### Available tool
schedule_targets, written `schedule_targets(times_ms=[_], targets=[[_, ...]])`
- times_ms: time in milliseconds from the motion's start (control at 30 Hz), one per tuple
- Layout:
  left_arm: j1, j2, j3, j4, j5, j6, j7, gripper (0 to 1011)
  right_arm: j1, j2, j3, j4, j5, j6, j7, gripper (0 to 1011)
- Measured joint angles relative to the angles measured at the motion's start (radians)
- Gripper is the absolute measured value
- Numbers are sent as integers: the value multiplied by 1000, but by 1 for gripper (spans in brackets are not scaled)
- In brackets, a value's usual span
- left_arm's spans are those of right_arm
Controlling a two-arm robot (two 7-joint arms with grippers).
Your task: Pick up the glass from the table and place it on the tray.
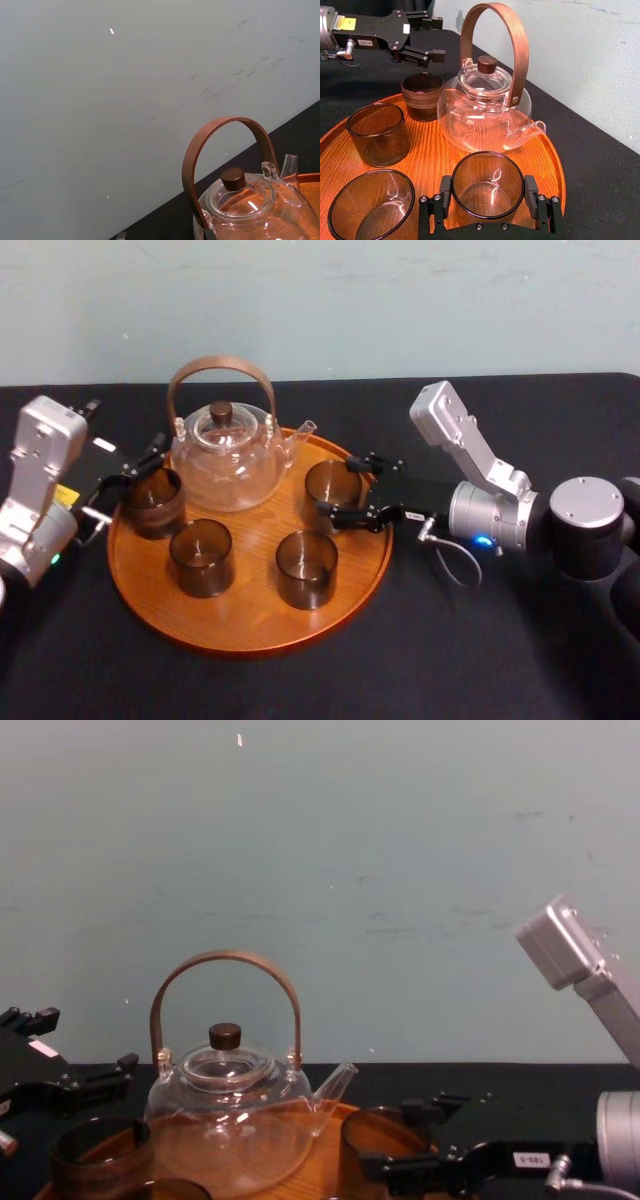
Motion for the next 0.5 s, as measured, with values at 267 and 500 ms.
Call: schedule_targets(times_ms=[267, 500], targets=[[0, 0, 0, 0, 0, 0, 0, 1001, -4, -5, 3, 4, -8, 11, -12, 891], [0, 0, 0, 0, 0, 0, 0, 1001, -7, -6, 4, 3, -13, 13, -19, 890]])
